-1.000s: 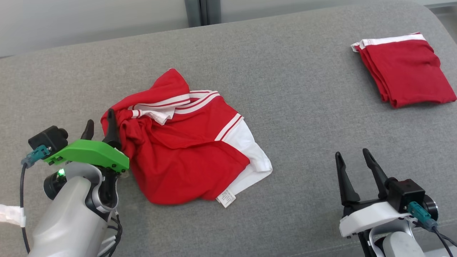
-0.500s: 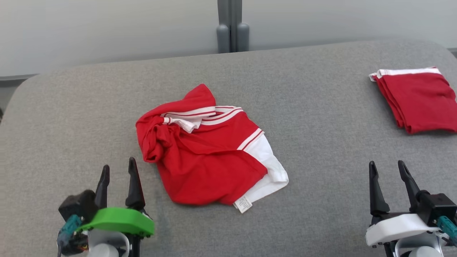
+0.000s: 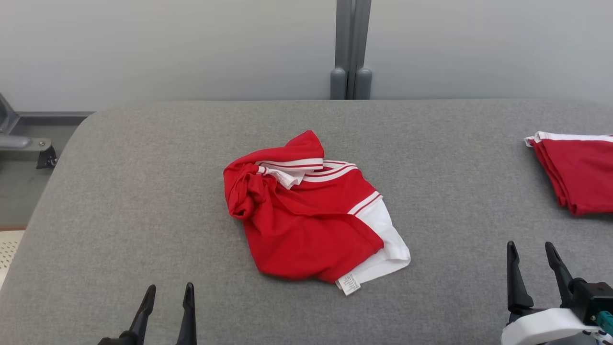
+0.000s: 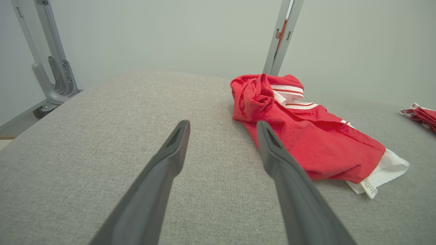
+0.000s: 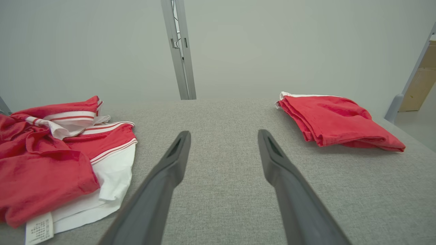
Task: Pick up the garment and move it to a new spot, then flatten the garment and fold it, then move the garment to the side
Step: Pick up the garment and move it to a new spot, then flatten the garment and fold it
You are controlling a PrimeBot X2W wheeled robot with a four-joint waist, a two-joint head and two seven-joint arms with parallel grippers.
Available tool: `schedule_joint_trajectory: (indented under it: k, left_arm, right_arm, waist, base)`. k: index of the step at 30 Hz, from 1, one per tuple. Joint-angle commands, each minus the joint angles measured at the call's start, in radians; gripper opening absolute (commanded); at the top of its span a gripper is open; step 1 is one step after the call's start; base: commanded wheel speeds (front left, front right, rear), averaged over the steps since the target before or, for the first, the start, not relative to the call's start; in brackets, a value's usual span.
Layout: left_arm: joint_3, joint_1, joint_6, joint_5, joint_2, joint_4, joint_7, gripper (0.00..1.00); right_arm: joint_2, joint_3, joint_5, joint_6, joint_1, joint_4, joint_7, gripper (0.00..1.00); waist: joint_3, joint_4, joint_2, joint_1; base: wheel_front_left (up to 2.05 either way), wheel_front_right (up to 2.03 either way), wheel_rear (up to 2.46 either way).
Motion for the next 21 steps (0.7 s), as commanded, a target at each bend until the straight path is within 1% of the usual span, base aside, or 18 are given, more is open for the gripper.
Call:
schedule_joint_trajectory:
  k: [1, 5, 11, 17, 21]
  left_arm:
    - [0.012, 0.019, -0.009, 0.016, -0.003, -0.003, -0.003, 1.0]
    - [0.037, 0.029, -0.02, 0.032, -0.014, -0.001, -0.003, 1.0]
    - [0.037, 0.009, -0.025, 0.045, -0.02, 0.015, -0.003, 1.0]
    - [-0.005, -0.025, -0.026, 0.034, -0.022, 0.02, -0.003, 1.0]
    - [-0.068, -0.088, -0.025, 0.028, -0.003, 0.02, -0.003, 1.0]
  right_arm:
    - [-0.002, 0.0, 0.003, -0.001, 0.011, 0.005, 0.0, 1.0]
    - [-0.002, 0.005, 0.01, -0.001, 0.017, 0.012, 0.0, 1.0]
    - [-0.002, 0.019, 0.017, -0.001, 0.012, 0.017, 0.0, 1.0]
    - [-0.002, 0.036, 0.014, -0.001, -0.002, 0.018, 0.0, 1.0]
    - [-0.002, 0.047, 0.004, -0.001, -0.017, 0.018, 0.0, 1.0]
  waist:
    - [-0.009, 0.009, 0.0, 0.0]
    - [-0.009, 0.011, 0.0, 0.0]
    - [-0.003, 0.009, 0.0, 0.0]
    - [0.009, -0.008, 0.0, 0.0]
    - [0.025, -0.03, 0.0, 0.0]
  base:
    - [0.0, 0.0, 0.0]
    - [0.0, 0.0, 0.0]
    - [0.0, 0.0, 0.0]
    - [0.0, 0.0, 0.0]
    - [0.0, 0.0, 0.0]
